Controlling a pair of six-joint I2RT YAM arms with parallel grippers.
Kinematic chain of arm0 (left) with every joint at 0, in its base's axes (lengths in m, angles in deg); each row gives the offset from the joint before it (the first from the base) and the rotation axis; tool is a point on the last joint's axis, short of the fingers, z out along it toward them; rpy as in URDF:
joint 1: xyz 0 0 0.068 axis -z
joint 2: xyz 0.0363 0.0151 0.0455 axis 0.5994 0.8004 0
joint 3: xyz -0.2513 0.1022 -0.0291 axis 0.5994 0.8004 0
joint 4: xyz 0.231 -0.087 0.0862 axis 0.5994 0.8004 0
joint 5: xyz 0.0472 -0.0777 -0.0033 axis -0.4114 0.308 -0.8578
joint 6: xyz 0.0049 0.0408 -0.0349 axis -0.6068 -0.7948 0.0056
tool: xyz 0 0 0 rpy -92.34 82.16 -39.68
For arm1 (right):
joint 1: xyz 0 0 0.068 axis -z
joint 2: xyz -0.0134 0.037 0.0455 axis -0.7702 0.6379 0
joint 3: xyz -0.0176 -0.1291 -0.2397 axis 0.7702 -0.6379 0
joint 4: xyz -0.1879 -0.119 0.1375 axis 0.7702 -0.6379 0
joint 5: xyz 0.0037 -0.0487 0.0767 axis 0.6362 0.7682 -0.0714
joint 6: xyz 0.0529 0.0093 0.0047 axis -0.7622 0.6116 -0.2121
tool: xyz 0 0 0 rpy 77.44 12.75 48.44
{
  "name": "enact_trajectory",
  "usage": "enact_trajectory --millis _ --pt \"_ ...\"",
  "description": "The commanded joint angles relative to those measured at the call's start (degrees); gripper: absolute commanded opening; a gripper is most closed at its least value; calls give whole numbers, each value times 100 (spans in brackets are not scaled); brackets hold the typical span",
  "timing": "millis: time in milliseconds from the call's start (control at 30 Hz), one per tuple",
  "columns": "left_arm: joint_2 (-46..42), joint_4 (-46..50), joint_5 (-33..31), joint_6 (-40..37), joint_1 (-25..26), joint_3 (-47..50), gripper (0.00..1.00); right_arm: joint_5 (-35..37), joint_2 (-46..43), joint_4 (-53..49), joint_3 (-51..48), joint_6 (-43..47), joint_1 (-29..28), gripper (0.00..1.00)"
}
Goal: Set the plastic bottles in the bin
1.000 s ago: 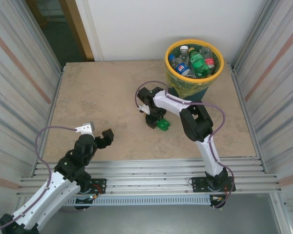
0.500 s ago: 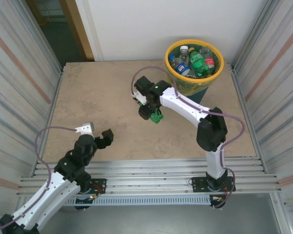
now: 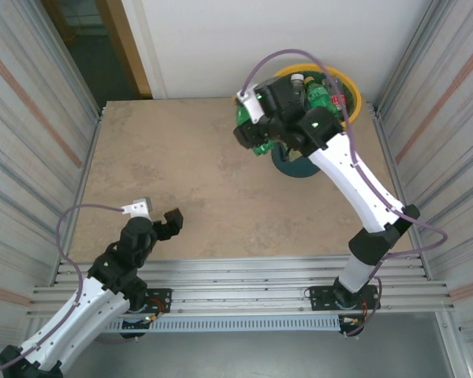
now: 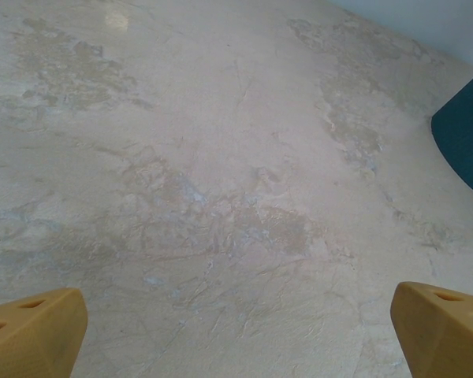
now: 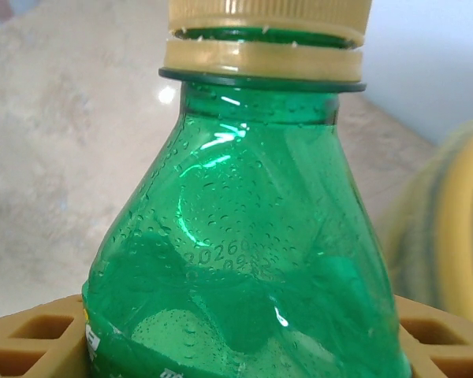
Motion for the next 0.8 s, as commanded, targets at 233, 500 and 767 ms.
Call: enact_trajectory --millis 233,500,767 --pt "191 -214 -109 62 -62 -31 99 -1028 -135 34 663 -282 1846 36" --pt "315 -250 -126 17 -71 -109 99 -1427 598 -199 1311 -169 2474 36" --pt "345 -268 -98 25 -72 -116 99 -1021 1410 -545 1907 259 2550 37"
